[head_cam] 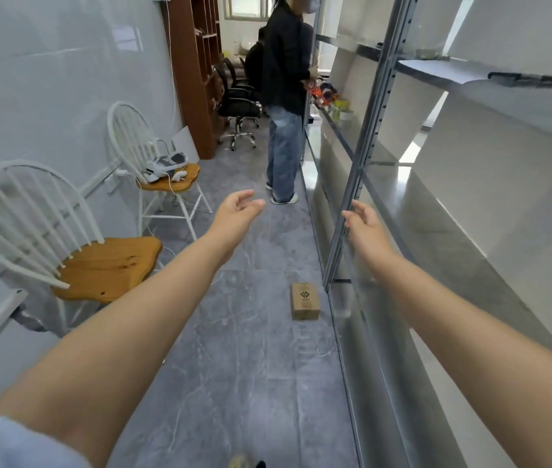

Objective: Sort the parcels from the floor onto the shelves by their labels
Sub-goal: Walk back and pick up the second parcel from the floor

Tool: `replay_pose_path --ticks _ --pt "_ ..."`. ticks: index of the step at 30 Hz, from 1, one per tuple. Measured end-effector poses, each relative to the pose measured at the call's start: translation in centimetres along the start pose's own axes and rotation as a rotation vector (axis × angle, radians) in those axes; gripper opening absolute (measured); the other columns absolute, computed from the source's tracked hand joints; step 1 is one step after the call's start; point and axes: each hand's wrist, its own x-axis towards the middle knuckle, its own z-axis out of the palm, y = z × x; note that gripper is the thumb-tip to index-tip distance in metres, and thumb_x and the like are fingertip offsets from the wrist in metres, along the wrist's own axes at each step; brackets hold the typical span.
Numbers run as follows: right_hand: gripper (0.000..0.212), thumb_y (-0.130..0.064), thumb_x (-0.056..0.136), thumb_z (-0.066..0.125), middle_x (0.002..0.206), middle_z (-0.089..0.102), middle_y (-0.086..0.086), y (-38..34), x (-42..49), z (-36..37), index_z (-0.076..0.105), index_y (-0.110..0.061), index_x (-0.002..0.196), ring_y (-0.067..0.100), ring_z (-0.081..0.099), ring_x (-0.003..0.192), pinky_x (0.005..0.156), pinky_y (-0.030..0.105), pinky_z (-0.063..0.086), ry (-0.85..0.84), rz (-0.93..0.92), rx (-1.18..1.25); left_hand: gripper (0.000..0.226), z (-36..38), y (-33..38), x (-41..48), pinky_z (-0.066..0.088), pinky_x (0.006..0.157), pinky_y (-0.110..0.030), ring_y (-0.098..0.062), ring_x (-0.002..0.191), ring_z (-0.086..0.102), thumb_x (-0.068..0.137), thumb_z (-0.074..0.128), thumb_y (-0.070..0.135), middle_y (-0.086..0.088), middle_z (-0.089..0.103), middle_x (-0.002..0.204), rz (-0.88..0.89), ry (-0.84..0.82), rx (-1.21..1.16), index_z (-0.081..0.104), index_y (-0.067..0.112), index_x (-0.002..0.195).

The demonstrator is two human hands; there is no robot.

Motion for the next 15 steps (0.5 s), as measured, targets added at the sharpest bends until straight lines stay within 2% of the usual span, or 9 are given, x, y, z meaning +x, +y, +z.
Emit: replay_pose_path --ticks 2,6,11,15 --pt "0.046 -0.027 0.098 0.042 0.129 0.053 0.001 -0.3 2.7 0.6 0.036 -0.019 0.142 0.018 0.050 0.123 0.101 0.032 0.040 0.023 0.007 0.000 0.044 0.0 0.1 3.1 0.037 0.087 -0.028 -0.020 0.119 0.053 0.090 0.057 0.031 -0.008 0.053 0.133 0.005 -0.013 0.001 0.046 0.018 0.131" --pt "0.047 -0.028 0.098 0.042 0.142 0.048 0.004 -1.5 8.6 2.4 0.035 -0.019 0.144 0.020 0.048 0.127 0.101 0.030 0.037 0.048 -0.005 -0.028 0.044 0.1 0.8 9.3 0.038 0.086 -0.026 -0.016 0.111 0.055 0.091 0.057 0.029 -0.006 0.055 0.129 0.039 -0.038 0.005 0.046 0.016 0.131" --pt "0.046 -0.030 0.097 0.043 0.139 0.049 0.001 -1.6 14.8 5.0 0.037 -0.021 0.142 0.018 0.048 0.124 0.109 0.038 0.038 0.065 0.015 -0.020 0.042 0.5 1.0 16.2 0.038 0.087 -0.025 -0.014 0.109 0.053 0.092 0.055 0.026 -0.004 0.053 0.128 0.037 -0.061 0.000 0.046 0.016 0.132" --pt "0.045 -0.029 0.096 0.045 0.127 0.054 0.000 -0.6 19.2 6.5 0.039 -0.021 0.140 0.012 0.050 0.108 0.100 0.033 0.042 0.057 0.041 -0.007 0.041 1.1 -0.1 20.8 0.037 0.085 -0.026 -0.014 0.109 0.054 0.092 0.055 0.028 -0.002 0.054 0.125 0.009 -0.072 -0.008 0.046 0.017 0.130"
